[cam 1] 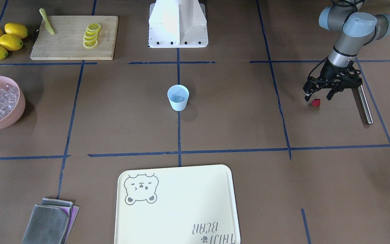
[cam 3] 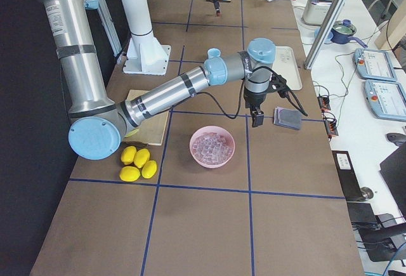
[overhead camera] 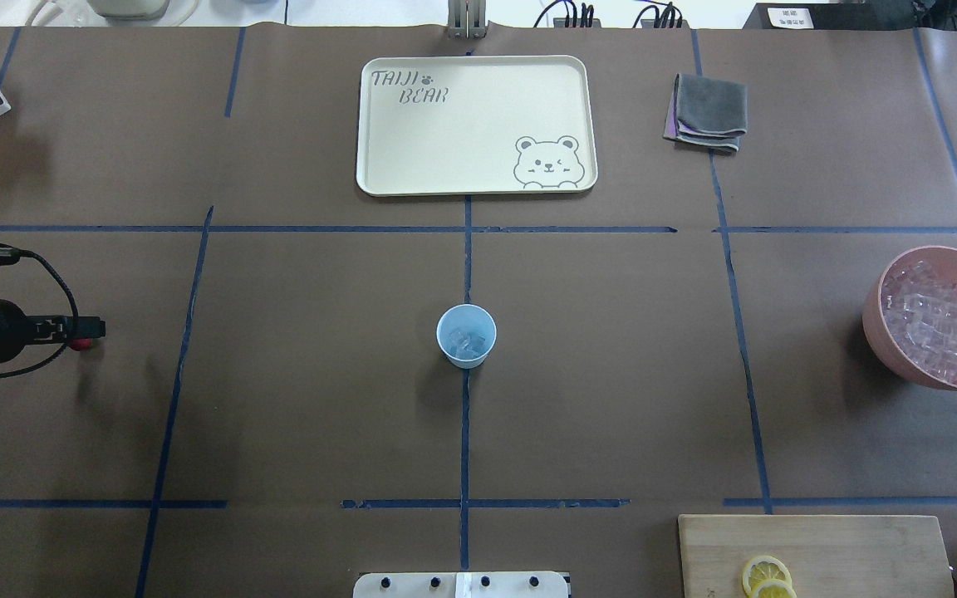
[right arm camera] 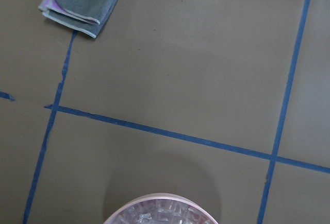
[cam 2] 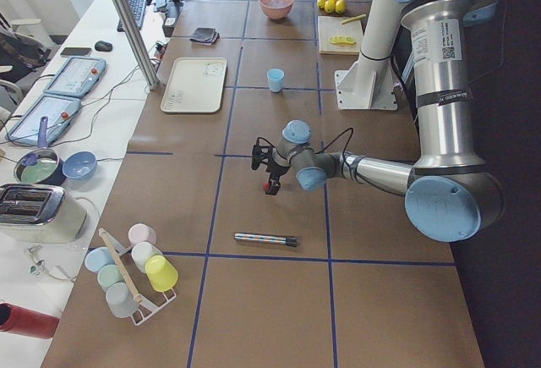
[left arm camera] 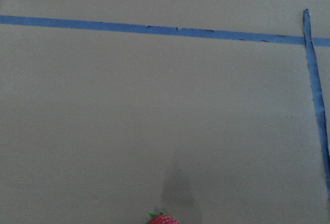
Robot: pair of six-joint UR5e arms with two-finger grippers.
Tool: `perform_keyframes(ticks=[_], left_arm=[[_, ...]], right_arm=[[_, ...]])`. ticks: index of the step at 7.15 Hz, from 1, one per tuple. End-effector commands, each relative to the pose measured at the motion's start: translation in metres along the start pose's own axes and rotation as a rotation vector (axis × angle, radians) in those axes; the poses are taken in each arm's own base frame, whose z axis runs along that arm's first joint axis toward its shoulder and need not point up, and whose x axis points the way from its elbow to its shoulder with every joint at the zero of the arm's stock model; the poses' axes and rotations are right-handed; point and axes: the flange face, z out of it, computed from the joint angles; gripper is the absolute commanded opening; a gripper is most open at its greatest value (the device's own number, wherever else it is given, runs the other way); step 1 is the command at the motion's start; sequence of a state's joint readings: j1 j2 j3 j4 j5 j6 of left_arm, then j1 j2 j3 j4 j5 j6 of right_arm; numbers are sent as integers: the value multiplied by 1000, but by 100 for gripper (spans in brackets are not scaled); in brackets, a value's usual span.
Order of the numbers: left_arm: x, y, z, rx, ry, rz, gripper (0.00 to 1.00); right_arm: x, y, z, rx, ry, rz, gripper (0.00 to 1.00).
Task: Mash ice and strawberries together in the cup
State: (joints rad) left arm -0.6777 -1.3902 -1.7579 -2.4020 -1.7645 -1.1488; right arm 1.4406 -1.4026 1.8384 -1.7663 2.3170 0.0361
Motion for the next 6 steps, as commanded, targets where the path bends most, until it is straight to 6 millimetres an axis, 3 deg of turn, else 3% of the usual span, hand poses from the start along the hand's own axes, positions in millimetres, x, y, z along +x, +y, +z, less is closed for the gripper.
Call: perform_keyframes(ticks=[1,6], left_arm=[[-5,5,9,-14,-15,4,95],[0,3,10,-13,-7,16,84]], right_arm=[[25,9,12,19,-2,1,100],[26,9,13,18,0,4,100]])
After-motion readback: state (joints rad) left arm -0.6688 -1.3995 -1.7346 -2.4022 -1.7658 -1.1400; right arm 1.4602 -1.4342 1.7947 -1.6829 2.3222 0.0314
